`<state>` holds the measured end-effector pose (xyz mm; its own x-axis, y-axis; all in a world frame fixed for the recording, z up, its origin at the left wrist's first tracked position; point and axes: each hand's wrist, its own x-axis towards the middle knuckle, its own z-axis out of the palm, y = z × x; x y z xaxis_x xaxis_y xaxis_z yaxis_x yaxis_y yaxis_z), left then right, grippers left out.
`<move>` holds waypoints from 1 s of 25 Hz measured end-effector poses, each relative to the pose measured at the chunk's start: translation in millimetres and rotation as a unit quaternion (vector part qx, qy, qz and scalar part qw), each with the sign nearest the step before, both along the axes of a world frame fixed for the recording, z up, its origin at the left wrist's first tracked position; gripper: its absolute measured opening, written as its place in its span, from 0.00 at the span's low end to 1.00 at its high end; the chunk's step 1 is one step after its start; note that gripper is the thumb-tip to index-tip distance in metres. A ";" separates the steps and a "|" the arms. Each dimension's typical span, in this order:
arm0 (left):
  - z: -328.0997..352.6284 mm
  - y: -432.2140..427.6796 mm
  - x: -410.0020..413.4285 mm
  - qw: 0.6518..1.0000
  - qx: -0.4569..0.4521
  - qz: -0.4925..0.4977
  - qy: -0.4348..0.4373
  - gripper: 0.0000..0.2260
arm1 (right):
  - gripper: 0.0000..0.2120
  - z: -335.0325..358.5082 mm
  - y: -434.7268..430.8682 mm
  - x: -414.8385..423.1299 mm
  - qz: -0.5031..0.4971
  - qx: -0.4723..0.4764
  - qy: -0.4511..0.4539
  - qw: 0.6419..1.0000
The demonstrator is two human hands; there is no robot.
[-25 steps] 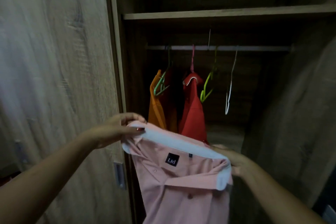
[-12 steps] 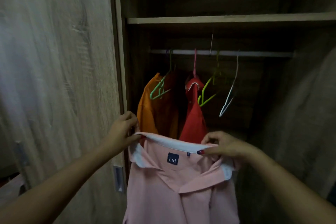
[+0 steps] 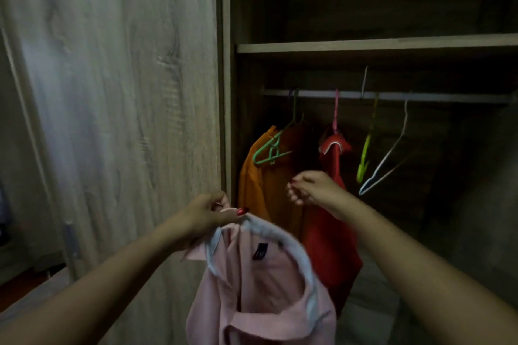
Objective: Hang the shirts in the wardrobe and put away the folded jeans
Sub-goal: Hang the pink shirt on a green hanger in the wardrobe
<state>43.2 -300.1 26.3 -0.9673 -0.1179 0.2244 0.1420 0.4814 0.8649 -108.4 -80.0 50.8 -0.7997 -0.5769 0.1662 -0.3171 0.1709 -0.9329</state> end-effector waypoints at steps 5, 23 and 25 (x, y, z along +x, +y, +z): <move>21.4 -2.7 0.6 0.997 0.075 -0.002 -0.012 0.06 | 0.16 41.7 -78.6 -31.0 -0.060 0.046 0.116 0.990; 43.7 1.2 17.9 0.934 0.340 -0.092 -0.060 0.17 | 0.07 46.8 -71.5 -48.9 -0.267 -0.157 0.044 0.950; 41.6 9.4 15.8 0.941 0.321 -0.089 -0.055 0.16 | 0.04 27.5 -60.9 -32.5 -0.256 -0.183 0.099 0.944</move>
<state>58.9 -290.8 67.9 -0.9978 -0.0286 0.0597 0.0637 -0.1693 0.9835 -140.9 -140.9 78.3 -0.8908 0.0014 0.4544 -0.4542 0.0274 -0.8905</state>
